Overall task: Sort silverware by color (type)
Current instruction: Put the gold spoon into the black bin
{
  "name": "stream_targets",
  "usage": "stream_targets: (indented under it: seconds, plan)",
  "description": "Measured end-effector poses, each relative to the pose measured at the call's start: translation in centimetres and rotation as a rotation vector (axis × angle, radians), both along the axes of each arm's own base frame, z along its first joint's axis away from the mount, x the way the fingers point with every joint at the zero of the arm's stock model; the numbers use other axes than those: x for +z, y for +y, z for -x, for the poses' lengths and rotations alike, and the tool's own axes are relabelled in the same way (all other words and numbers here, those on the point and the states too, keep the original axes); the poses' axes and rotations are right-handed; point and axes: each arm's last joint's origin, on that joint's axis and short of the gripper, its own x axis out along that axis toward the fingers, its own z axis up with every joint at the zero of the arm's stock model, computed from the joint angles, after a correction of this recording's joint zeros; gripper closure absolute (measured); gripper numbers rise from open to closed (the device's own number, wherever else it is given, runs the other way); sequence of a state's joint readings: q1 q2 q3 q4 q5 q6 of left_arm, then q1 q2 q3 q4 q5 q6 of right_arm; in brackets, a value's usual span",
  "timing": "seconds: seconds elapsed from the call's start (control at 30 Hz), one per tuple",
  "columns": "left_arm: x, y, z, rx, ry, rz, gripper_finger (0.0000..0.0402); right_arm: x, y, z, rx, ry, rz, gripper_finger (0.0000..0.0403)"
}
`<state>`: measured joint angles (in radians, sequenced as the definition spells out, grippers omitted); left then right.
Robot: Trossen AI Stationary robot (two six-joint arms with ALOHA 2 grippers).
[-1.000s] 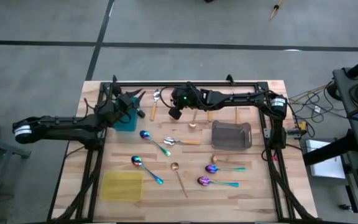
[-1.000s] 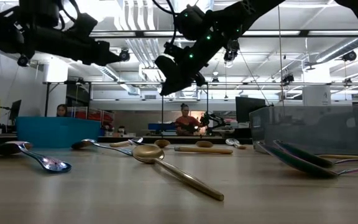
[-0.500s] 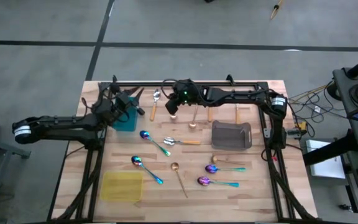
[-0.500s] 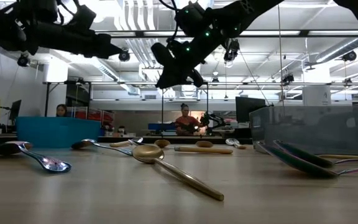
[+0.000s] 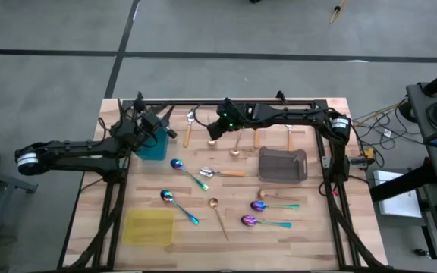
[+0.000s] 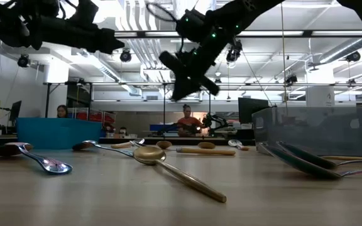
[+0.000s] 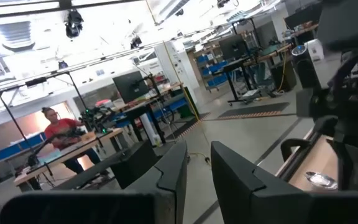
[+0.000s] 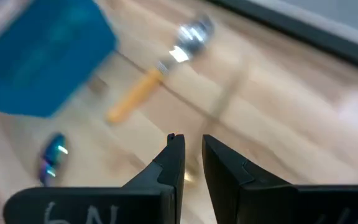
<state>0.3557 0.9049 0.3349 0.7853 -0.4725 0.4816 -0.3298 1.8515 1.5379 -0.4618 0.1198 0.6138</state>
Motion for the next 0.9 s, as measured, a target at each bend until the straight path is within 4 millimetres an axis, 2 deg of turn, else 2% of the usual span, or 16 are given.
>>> stream_targets:
  seconds: [0.2,0.37,0.5,0.57,0.6,0.73,0.83,0.9]
  plan:
    - [-0.1,0.0,-0.1,-0.001,0.001,0.003,0.0346,-1.4,-1.4,2.8,-0.144,0.181,-0.231,0.0355]
    - [-0.1,0.0,0.0,-0.001,-0.001,0.003,0.0346,-2.0,-2.1,3.1,-0.179,0.201,-0.254,0.0355]
    - [-0.1,0.0,0.0,-0.001,-0.001,0.002,0.0346,-2.1,-2.6,3.1,-0.118,0.210,-0.212,0.0355]
    - [-0.1,0.0,0.0,0.000,0.001,0.001,0.0346,-2.1,-2.7,3.1,-0.029,0.236,-0.157,0.0355]
    - [0.0,0.0,0.0,0.000,0.004,-0.002,0.0346,-2.1,-2.7,3.1,0.068,0.263,-0.110,0.0355]
    - [0.3,0.0,-0.1,0.004,0.013,-0.020,0.0346,-2.2,-2.3,3.2,0.613,0.442,0.179,0.0355]
    - [0.3,0.0,-0.1,0.005,0.018,-0.021,0.0346,-2.3,-1.7,3.0,0.819,0.491,0.297,0.0355]
    - [0.2,0.0,-0.1,0.006,0.024,-0.022,0.0346,-2.1,-1.4,2.5,0.893,0.485,0.369,0.0355]
